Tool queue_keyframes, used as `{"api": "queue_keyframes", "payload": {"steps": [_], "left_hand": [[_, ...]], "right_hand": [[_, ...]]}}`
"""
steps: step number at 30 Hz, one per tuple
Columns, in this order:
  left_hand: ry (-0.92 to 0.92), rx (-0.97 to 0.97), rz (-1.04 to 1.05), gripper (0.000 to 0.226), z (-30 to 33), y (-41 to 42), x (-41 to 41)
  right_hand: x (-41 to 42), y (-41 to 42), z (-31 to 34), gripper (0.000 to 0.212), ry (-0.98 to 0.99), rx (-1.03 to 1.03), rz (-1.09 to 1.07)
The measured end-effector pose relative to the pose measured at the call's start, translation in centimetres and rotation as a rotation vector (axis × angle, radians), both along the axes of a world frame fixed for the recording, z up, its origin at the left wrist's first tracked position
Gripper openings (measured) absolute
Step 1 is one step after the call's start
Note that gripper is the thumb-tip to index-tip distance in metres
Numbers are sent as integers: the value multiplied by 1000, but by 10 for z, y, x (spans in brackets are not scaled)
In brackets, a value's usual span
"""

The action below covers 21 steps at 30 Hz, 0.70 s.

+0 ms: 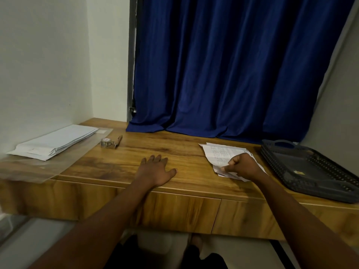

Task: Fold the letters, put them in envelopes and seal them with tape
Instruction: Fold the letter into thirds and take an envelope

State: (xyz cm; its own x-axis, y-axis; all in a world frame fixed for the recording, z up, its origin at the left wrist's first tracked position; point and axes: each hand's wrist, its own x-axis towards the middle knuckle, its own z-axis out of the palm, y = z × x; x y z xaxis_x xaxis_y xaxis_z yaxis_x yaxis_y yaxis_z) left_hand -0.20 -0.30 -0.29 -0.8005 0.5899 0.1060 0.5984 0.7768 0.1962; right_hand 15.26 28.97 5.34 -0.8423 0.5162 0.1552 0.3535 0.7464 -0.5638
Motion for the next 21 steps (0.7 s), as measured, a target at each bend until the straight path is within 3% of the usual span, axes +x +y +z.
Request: {"api": "queue_keyframes", "payload": {"steps": [3,8,16,19,21], "left_hand": [[3,4,-7,85,0,0,0],[0,54,-13,83,2,-2,2],[48,738,-71,52,15,-20,8],[74,783,-112,47,20,-33,1],[113,712,-141,44,25,-46,-8]], "right_hand": [[4,4,2,32,44,-71,13],[0,-4,16,8,80,128,132],[-45,-90,5,7,111,65,474],[-57,-135,-8,10,103,16,628],[-60,-160,-13,12,91,-29,730]]}}
